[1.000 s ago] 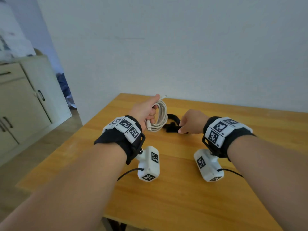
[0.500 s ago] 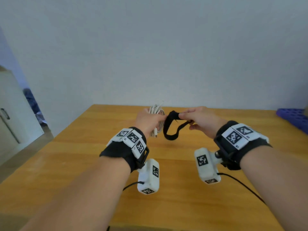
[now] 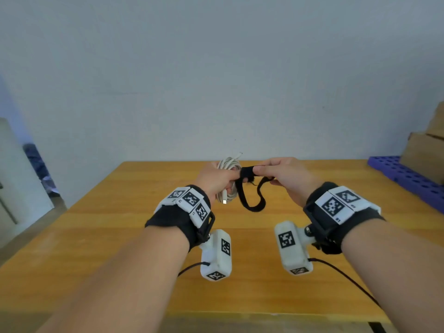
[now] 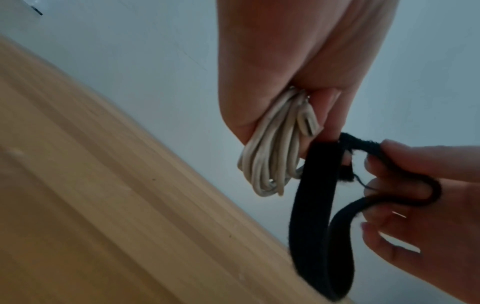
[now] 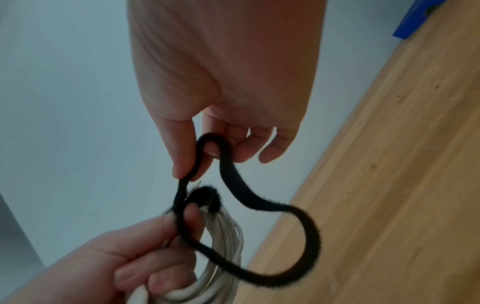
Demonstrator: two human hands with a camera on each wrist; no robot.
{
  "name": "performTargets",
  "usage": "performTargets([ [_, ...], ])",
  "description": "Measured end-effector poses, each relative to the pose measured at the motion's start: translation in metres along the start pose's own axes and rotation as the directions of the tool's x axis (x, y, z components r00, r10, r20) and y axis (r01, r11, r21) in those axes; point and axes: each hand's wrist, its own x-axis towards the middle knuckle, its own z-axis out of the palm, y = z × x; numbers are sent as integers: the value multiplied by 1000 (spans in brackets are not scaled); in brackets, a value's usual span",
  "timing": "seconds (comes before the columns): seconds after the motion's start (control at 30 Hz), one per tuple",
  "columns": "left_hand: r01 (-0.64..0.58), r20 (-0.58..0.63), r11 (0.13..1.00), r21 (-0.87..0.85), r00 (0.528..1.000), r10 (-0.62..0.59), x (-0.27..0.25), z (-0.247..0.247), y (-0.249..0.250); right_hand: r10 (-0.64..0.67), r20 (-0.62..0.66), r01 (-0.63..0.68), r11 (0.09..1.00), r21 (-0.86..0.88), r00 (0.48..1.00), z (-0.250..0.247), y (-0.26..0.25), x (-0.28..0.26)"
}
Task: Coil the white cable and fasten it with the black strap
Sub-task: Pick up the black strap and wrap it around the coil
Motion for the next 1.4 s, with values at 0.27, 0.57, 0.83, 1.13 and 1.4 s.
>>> performTargets([
  [0.27,55,-98,995,85,994,-47,6,-16,-3,-4,34,-11,907,420,999,-19,-19,-13],
  [0.57,20,-32,909,415,999,-7,-2,-7,8,-182,-230,116,955,-275,956,-7,-30,-11],
  [0.83,113,193,986,126,972,-136,-21,16,30,-428,-88,271,705,-655,900,14,-39,-17],
  [1.13,58,110,995,84,992,-67,-18,14,30,-514,98,442,608,-660,852,18,-40,-25],
  [1.4,-7,-7,981,193,1000,8,-20,7,36,-371,6,342,851,-399,929,7,-28,-21],
])
